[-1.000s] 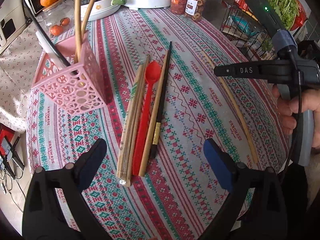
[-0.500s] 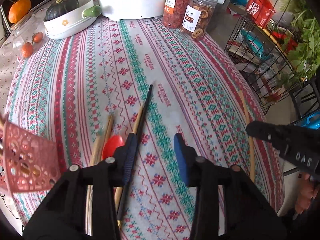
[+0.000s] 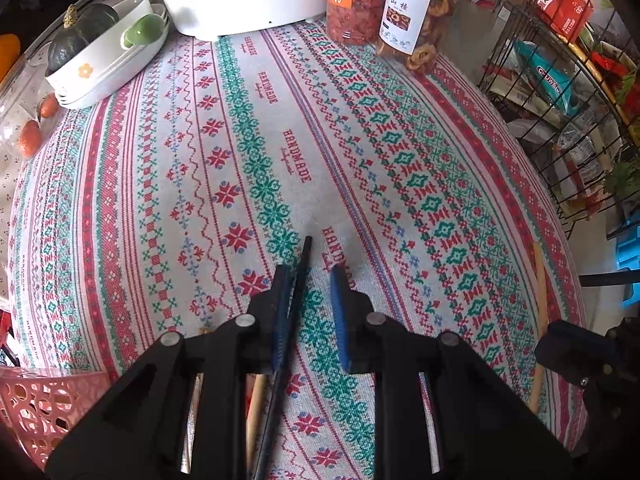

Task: Organize utensils
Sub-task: 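Grasp a black chopstick with the left tool while the right tool lifts its chopstick, then drop the black chopstick into the basket with the left tool while the right holds a chopstick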

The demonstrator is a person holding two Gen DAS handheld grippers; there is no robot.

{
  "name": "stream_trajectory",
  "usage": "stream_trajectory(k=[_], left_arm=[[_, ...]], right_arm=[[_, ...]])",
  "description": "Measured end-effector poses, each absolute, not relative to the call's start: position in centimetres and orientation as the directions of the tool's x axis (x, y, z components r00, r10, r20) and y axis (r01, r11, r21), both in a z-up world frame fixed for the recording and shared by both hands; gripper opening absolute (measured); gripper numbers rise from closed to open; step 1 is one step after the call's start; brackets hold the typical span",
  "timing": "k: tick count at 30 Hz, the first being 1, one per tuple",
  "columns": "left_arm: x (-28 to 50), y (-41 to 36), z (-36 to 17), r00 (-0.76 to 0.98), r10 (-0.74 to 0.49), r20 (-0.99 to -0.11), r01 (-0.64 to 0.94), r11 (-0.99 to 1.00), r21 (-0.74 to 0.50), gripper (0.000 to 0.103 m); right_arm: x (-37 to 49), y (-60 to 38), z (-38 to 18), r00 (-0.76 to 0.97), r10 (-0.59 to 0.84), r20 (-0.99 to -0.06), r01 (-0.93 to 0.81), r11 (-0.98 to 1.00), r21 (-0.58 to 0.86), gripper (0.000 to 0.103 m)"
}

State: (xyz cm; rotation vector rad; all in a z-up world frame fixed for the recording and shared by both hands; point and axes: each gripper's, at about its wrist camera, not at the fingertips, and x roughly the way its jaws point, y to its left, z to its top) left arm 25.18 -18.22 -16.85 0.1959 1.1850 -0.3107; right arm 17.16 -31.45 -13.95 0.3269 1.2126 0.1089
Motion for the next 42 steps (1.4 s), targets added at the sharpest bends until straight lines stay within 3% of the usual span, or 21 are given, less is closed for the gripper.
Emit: stream_trajectory(k=[1, 2, 6, 13, 22, 28, 34, 42], left_arm=[[25.0, -18.1, -16.8, 0.341, -0.141, -0.929, 0.341, 0.940, -0.018, 0.018], [24.8, -18.0, -16.8, 0.340, -0.144, -0.930, 0.346, 0.938, -0.019, 0.007], [23.4, -17.8, -16.4, 0.362, -0.122, -0.924, 0.368, 0.930, 0.021, 0.006], [18.0, -16.0, -12.2, 0.435, -0.231, -0.870, 0.400, 0.915, -0.043, 0.006], [10.5, -11.5, -4.6, 0.563, -0.377, -0.735, 0.475, 0.876, -0.085, 0.005], [7.1, -7.4, -2.3, 0.647, -0.442, -0.621, 0.479, 0.870, -0.119, 0.005], [5.9, -4.2, -0.8, 0.690, -0.474, -0.546, 0.460, 0.870, -0.175, 0.005], [4.7, -0.2, 2.3, 0.772, -0.475, -0.422, 0.414, 0.880, -0.233, 0.005]], right_arm=[[17.2, -31.4, -14.0, 0.349, 0.256, -0.901, 0.092, 0.948, 0.305, 0.006], [17.2, -31.3, -14.1, 0.346, 0.256, -0.902, 0.094, 0.948, 0.305, 0.006], [17.0, -31.2, -13.9, 0.353, 0.261, -0.899, 0.096, 0.945, 0.312, 0.006], [15.7, -30.9, -11.0, 0.462, 0.265, -0.846, 0.059, 0.943, 0.327, 0.006], [13.0, -28.6, -7.0, 0.591, 0.255, -0.765, -0.002, 0.949, 0.314, 0.006], [11.8, -26.0, -5.1, 0.653, 0.210, -0.728, -0.039, 0.969, 0.245, 0.006], [11.1, -23.0, -2.8, 0.720, 0.171, -0.673, -0.088, 0.984, 0.156, 0.006], [11.5, -19.0, -0.2, 0.762, 0.222, -0.608, -0.160, 0.975, 0.156, 0.005]])
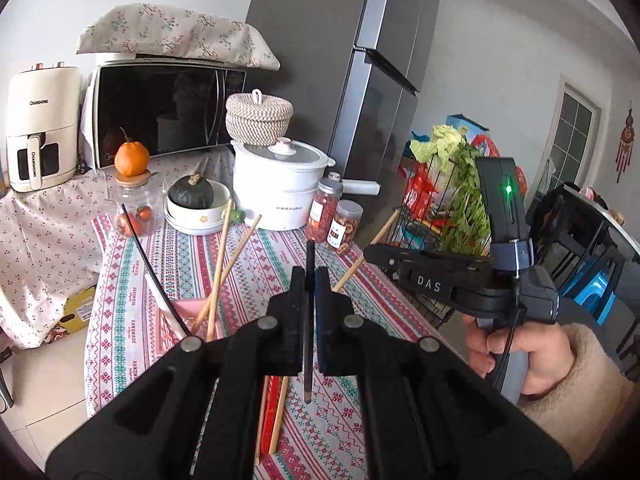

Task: Organize utensils
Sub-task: 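Drop the black chopstick into the basket with the left tool while the right holds a chopstick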

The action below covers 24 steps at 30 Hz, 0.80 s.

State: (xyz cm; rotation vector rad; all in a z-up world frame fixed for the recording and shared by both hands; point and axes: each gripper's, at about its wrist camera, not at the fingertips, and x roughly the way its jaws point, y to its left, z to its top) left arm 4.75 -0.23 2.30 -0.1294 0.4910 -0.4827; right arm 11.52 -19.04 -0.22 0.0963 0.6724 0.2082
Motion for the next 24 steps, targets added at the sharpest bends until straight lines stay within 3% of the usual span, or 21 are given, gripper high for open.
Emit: stream_trajectory(k=[11, 19, 24], left_arm=[[4.0, 4.7, 6.5, 0.909, -0.357, -0.215, 0.307, 0.922, -0.236, 0.005], [4.7, 6.6, 6.5, 0.957, -0.245, -0.157, 0.208, 0.954, -0.218, 0.005], [6.5, 6.8, 5.5, 0.966, -0.186, -0.179, 0.156, 0.973, -0.171, 0.005]], right_arm=[[11.5, -15.7, 2.6, 0.792, 0.293, -0.537, -0.229, 0.956, 0.184, 0.005], [10.2, -14.8, 4.7, 0.810, 0.339, -0.479, -0.271, 0.940, 0.207, 0.005], [10.5, -13.8, 5.4, 0.801, 0.365, -0.473, -0.291, 0.930, 0.225, 0.005]])
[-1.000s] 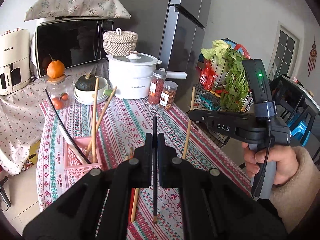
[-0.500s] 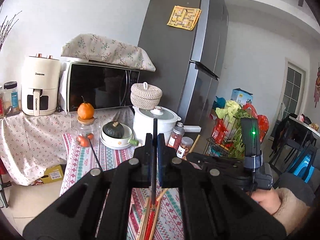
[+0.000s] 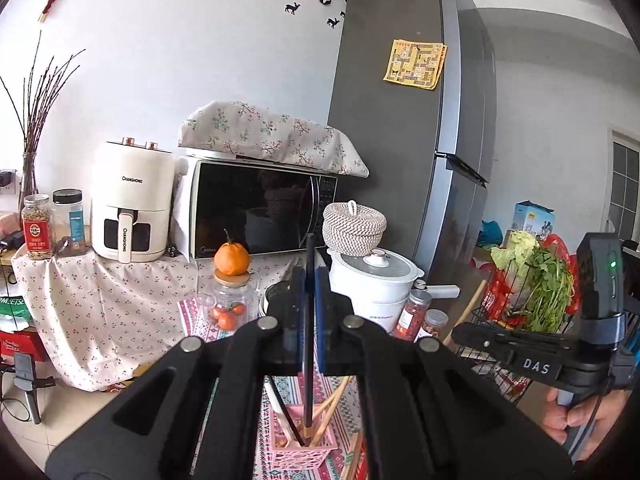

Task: Organize utensils
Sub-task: 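Drop the black chopstick into the basket with the left tool while the right holds a chopstick, then lower the wooden chopstick into the pink basket and open the right tool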

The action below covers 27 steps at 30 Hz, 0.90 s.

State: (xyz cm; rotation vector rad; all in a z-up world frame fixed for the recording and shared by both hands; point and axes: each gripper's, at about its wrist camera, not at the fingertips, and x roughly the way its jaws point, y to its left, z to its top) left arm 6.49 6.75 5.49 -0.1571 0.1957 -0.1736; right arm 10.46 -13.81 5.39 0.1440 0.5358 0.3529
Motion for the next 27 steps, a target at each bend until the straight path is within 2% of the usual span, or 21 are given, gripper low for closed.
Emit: stream_trajectory(k=[10, 12, 13, 14, 16, 21, 24, 27], left_arm=[[11.0, 6.6, 1.3, 0.926, -0.172, -0.336, 0.123, 0.979, -0.160, 0.005], [11.4, 6.6, 0.7, 0.914, -0.181, -0.364, 0.123, 0.977, -0.175, 0.008], [11.5, 6.7, 0.6, 0.909, -0.186, -0.374, 0.122, 0.975, -0.188, 0.019], [11.6, 6.8, 0.5, 0.903, -0.193, -0.385, 0.121, 0.972, -0.202, 0.038], [11.4, 7.4, 0.4, 0.896, -0.199, -0.398, 0.107, 0.964, -0.242, 0.057], [10.5, 9.2, 0.1, 0.867, -0.207, -0.453, 0.072, 0.952, -0.296, 0.061], [9.8, 10.0, -0.3, 0.850, -0.208, -0.484, 0.057, 0.950, -0.308, 0.069], [9.6, 10.7, -0.9, 0.832, -0.218, -0.510, 0.053, 0.947, -0.318, 0.074]], right_arm=[[10.5, -12.5, 7.0, 0.794, 0.415, -0.445, -0.328, 0.908, 0.261, 0.004], [10.4, -12.2, 7.4, 0.794, 0.424, -0.435, -0.339, 0.904, 0.261, 0.004], [10.4, -11.9, 7.6, 0.796, 0.427, -0.430, -0.345, 0.903, 0.257, 0.004], [10.4, -11.6, 7.8, 0.795, 0.431, -0.427, -0.353, 0.901, 0.252, 0.004], [10.4, -11.0, 7.9, 0.792, 0.436, -0.427, -0.365, 0.899, 0.240, 0.004], [11.7, -12.0, 6.5, 0.784, 0.408, -0.468, -0.325, 0.912, 0.250, 0.004], [13.7, -14.0, 3.9, 0.738, 0.406, -0.539, -0.271, 0.910, 0.315, 0.007], [15.4, -15.4, 0.1, 0.650, 0.445, -0.616, -0.238, 0.889, 0.392, 0.029]])
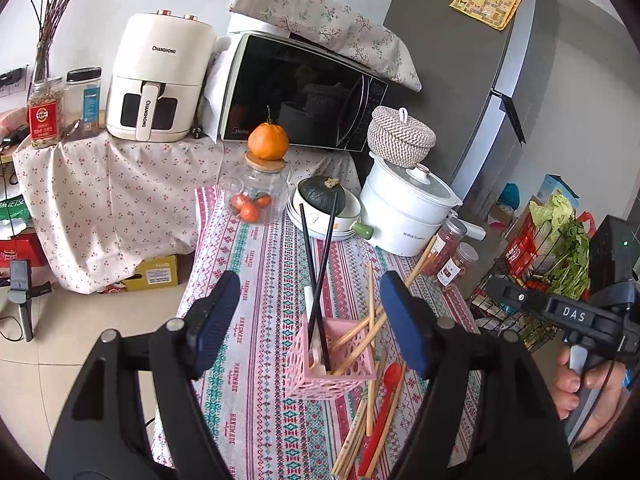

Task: Organize utensils
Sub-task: 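Lower the wooden chopstick into the pink basket and open the right tool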

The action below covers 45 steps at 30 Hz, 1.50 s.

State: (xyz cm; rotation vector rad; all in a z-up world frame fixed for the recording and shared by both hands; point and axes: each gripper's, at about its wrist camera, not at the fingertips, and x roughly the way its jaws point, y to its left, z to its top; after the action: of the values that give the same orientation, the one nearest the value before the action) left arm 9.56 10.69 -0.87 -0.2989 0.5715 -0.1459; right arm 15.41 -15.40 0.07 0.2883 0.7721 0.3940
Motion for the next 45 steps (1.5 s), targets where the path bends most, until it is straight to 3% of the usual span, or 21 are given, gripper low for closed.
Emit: stream_trajectory(k=[1, 2, 9, 14, 20, 27, 31, 45], left_arm=[[9.6, 10.9, -1.1, 0.826, -0.219, -0.520, 0.048, 0.946, -0.321, 0.074], [9.6, 11.1, -1.3, 0.819, -0.221, -0.529, 0.043, 0.944, -0.328, 0.074], [9.7, 12.4, -2.2, 0.788, -0.254, -0.561, 0.017, 0.920, -0.392, 0.074], [9.1, 12.9, -2.3, 0.785, -0.260, -0.563, 0.019, 0.917, -0.398, 0.074], [8.6, 13.4, -2.6, 0.780, -0.263, -0.568, 0.017, 0.916, -0.401, 0.074], [8.7, 13.8, -3.1, 0.772, -0.265, -0.578, 0.008, 0.913, -0.408, 0.074], [8.8, 13.5, -3.3, 0.766, -0.267, -0.584, 0.010, 0.914, -0.404, 0.074], [8.8, 13.1, -3.4, 0.757, -0.278, -0.591, 0.023, 0.915, -0.402, 0.074]], right_arm=[[15.7, -15.6, -1.1, 0.625, 0.469, -0.624, -0.246, 0.877, 0.413, 0.040], [15.9, -15.4, -2.1, 0.603, 0.477, -0.640, -0.251, 0.874, 0.415, 0.044], [15.3, -11.2, -4.5, 0.541, 0.492, -0.682, -0.421, 0.861, 0.286, 0.044], [15.1, -9.1, -7.9, 0.483, 0.471, -0.738, -0.510, 0.837, 0.200, 0.037], [16.1, -8.2, -11.0, 0.403, 0.467, -0.787, -0.554, 0.809, 0.196, 0.026], [17.3, -7.4, -12.8, 0.360, 0.468, -0.807, -0.576, 0.792, 0.202, 0.021], [17.9, -7.3, -13.5, 0.337, 0.502, -0.797, -0.580, 0.777, 0.244, 0.010], [15.9, -12.1, -8.0, 0.532, 0.520, -0.668, -0.486, 0.834, 0.262, 0.008]])
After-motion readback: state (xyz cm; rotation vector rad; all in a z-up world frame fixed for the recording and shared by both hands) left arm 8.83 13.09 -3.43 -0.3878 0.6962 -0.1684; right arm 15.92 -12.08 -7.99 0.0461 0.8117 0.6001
